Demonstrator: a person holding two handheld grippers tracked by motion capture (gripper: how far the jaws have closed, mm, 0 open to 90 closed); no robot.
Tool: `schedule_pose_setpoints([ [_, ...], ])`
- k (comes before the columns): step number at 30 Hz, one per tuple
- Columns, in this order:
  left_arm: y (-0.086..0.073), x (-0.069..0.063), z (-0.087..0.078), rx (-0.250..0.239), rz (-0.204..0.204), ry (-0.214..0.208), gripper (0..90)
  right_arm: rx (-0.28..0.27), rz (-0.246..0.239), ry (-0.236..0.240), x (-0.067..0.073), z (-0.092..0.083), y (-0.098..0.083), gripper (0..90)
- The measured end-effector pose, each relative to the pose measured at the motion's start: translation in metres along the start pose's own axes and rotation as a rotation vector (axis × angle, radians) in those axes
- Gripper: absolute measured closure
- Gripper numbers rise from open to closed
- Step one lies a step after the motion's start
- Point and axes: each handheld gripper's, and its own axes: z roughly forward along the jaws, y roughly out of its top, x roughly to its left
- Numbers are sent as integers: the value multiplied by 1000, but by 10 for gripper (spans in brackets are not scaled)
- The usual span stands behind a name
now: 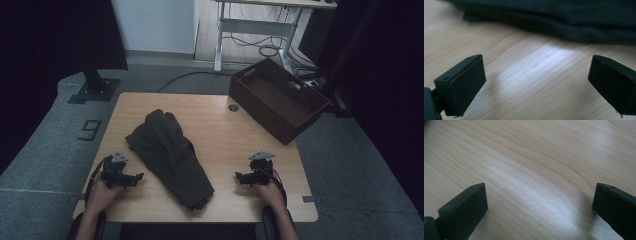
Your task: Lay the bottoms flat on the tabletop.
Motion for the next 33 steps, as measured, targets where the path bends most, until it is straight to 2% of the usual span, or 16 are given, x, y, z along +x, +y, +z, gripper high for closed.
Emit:
schedule_pose_setpoints([
  [3, 5, -6, -4, -36, 23, -38, 22, -5, -8, 26, 5, -4, 2, 5],
  [8, 12, -19, -7, -64, 77, -69, 54, -4, -24, 72, 14, -8, 6, 31],
  [15, 16, -29, -7, -84, 101, -105, 90, -45, -32, 148, 28, -15, 14, 70],
  [21, 17, -36, -3, -77, 133, -112, 138, -57, -60, 181, 41, -15, 19, 114],
  [27, 19, -38, -1, -78, 146, -113, 142, -66, -71, 219, 51, -14, 24, 137],
  [33, 23, -27, 2, -90, 151, -65, 148, -66, -89, 253, 62, -12, 31, 156],
])
